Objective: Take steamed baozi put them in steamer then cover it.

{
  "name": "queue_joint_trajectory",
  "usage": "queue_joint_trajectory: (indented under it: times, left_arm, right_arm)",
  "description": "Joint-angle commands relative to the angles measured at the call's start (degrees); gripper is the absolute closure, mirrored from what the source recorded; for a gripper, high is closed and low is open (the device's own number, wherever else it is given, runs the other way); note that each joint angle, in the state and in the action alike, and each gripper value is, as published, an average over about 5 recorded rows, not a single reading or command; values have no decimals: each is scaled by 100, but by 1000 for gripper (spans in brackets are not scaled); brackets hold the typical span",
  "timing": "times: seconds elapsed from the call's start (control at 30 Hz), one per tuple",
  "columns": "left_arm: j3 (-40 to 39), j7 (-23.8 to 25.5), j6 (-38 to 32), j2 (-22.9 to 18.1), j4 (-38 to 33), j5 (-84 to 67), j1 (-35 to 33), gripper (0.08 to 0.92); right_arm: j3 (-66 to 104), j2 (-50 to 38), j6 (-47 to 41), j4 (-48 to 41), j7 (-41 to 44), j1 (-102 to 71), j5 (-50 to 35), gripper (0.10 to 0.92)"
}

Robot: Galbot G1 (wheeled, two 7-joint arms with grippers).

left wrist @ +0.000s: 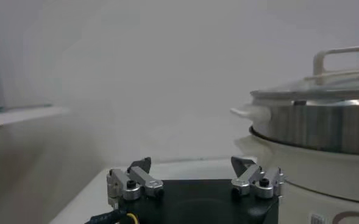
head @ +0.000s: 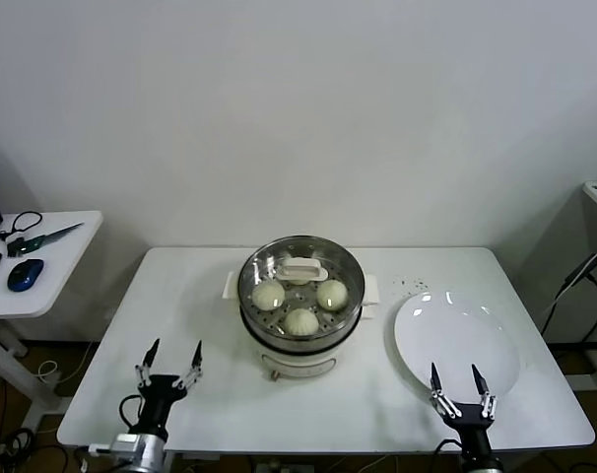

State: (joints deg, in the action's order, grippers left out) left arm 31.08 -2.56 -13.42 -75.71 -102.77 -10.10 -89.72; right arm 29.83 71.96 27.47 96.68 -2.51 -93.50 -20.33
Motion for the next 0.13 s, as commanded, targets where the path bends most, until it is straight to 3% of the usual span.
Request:
queue_joint_trajectory:
  times: [0.03, 0.13]
  left_arm:
    - [54, -6, -226, -30, 210, -235, -91, 177]
    - [52, -9, -233, -30, 214, -232, -90, 177]
  right_arm:
    - [-4, -2, 7, 4, 14, -8, -2, 203]
    - [-12, -1, 11, -1, 21, -11, -4, 203]
